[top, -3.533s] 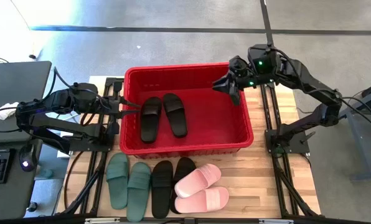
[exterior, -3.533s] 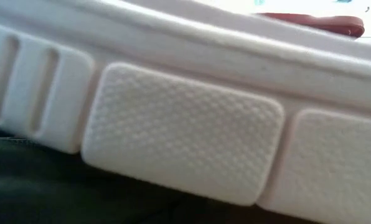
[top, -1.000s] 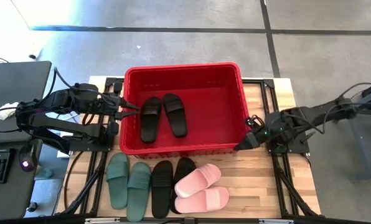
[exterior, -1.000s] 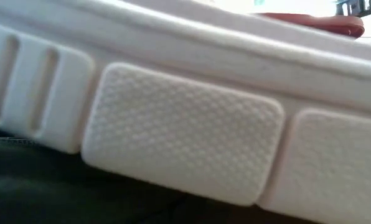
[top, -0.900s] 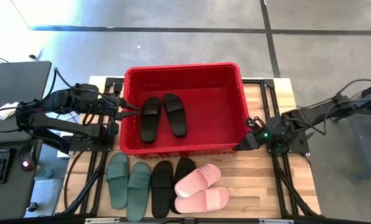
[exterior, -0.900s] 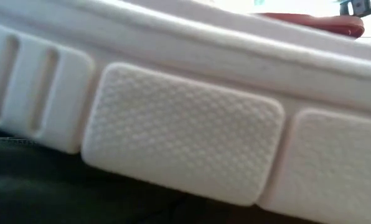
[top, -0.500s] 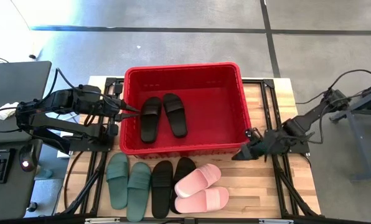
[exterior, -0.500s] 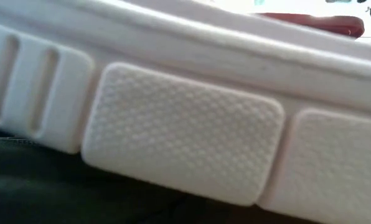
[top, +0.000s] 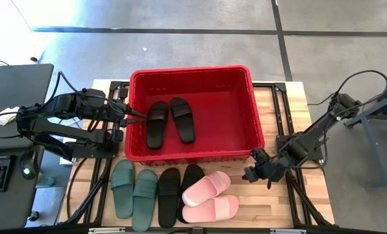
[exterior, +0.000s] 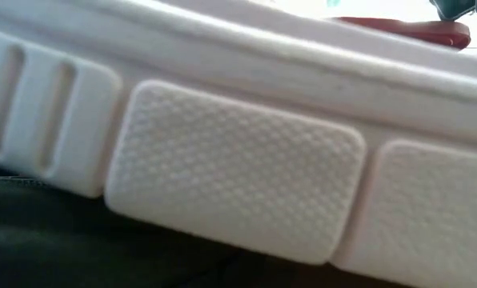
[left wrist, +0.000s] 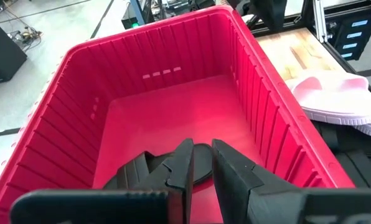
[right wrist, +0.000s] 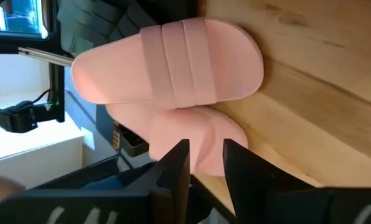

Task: Pick and place slides into bin
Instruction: Put the pink slipper into the red bin

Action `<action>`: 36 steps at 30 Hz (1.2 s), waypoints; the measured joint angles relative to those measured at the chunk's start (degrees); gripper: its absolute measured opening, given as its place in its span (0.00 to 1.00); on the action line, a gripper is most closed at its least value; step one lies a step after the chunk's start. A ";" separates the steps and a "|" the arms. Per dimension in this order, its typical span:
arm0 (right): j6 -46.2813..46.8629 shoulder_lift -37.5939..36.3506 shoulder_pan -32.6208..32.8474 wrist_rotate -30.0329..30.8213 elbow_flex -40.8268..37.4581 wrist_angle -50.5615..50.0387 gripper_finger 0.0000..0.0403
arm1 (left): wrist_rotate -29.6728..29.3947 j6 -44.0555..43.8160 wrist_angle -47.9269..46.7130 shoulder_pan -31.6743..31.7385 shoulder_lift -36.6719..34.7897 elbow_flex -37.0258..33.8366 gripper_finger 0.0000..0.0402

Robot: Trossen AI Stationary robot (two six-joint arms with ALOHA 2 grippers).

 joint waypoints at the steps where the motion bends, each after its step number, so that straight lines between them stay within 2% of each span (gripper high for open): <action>1: 0.12 0.54 0.20 0.47 0.07 -0.18 0.22 | -0.01 0.00 0.00 0.00 0.00 0.00 0.12; 8: 0.78 1.58 1.97 6.87 -0.05 -0.20 0.22 | -0.01 0.00 0.00 0.00 0.00 -0.02 0.12; 19: 1.61 4.42 2.66 10.17 0.02 -0.66 0.22 | -0.01 0.00 0.00 0.00 0.00 -0.02 0.12; 36: 0.91 6.37 2.79 8.11 -0.03 2.90 0.22 | 0.00 0.92 -1.30 0.00 2.49 -0.04 0.12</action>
